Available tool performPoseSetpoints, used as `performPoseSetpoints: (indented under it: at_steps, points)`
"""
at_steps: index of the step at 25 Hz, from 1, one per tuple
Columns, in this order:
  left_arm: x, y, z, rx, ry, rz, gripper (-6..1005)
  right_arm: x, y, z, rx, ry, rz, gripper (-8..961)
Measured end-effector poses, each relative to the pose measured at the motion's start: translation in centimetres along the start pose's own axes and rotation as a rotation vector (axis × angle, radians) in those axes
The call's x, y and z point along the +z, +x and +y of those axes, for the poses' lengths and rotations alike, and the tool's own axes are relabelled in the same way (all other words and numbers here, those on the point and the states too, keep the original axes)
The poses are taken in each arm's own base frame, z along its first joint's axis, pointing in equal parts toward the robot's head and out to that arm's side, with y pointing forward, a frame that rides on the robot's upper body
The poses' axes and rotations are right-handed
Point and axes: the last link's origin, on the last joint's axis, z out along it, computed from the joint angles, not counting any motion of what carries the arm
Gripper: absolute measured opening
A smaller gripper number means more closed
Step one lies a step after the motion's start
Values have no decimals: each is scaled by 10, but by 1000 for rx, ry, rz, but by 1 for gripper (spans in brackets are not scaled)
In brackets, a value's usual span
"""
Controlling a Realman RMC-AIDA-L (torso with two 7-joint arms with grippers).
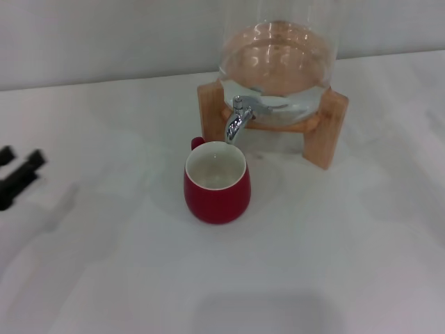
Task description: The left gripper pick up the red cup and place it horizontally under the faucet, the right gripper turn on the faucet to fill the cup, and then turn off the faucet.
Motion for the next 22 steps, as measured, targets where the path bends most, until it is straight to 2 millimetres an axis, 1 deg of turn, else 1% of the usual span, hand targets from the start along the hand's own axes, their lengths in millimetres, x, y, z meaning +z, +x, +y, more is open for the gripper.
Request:
performPoseSetpoints:
  at_steps: [3,5,6,8,13,15,18,21,22]
  points:
    - [-26,6,-8,-28,29,86,667,-4,-1,2,-3,-14,-3,631]
    - [-32,7,-11,-34,40,105,667,-7,-2,5,1,-46,-10,631]
    - [-37,7,-13,-40,51,119,667,-10,-4,9,7,-81,-15,631]
    - [-41,8,-15,-43,60,130,667,-14,-7,16,22,-139,-21,631]
    - [-45,12,-20,-43,81,152,667,-21,-9,40,65,-316,-25,631]
    - [-45,14,-21,-41,84,159,667,-20,-8,49,74,-374,-8,631]
    - [-43,16,-20,-37,78,163,667,-13,-2,67,88,-473,39,631]
    - [-41,19,-20,-29,73,168,667,2,7,89,81,-579,110,631]
    - [-41,20,-20,-24,72,169,667,5,8,93,74,-595,123,631]
